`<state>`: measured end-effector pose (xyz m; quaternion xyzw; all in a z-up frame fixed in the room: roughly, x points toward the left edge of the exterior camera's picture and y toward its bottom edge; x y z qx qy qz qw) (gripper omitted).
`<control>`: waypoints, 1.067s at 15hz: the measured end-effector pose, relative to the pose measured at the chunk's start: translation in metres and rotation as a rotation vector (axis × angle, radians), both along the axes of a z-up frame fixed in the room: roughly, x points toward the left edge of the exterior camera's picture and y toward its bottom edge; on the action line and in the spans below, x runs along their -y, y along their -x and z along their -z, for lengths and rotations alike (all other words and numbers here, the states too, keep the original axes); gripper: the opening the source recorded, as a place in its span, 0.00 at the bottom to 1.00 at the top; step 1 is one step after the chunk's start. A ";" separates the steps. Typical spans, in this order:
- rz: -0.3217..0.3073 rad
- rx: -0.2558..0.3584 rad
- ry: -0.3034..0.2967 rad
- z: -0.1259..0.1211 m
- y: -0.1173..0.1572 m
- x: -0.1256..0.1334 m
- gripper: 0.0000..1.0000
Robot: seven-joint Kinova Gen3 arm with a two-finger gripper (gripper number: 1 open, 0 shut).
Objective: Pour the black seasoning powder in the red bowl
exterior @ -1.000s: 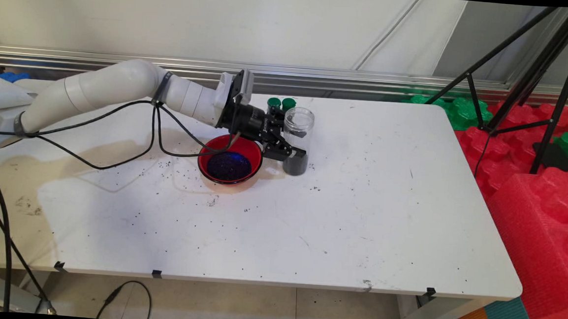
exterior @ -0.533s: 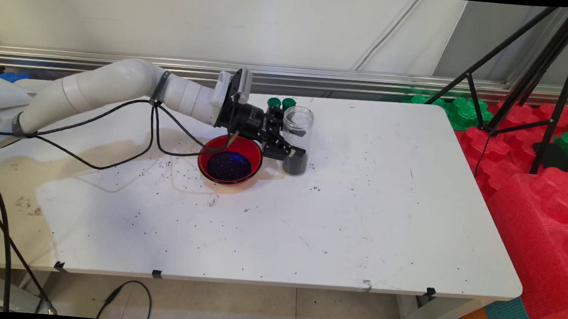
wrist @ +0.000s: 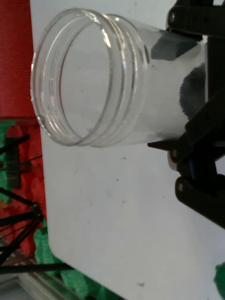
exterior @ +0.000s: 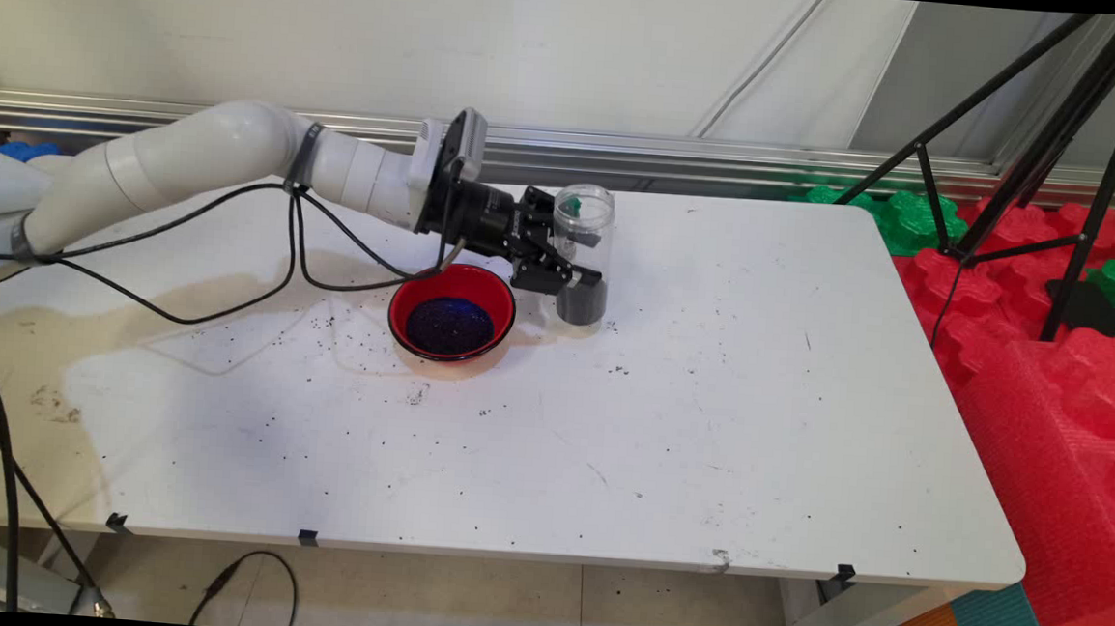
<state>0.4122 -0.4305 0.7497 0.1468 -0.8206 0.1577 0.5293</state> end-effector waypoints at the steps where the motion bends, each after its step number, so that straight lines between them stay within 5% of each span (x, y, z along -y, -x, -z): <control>1: -0.003 -0.003 0.002 -0.002 -0.001 0.000 0.00; 16: -0.110 0.011 0.065 -0.054 -0.052 -0.014 0.00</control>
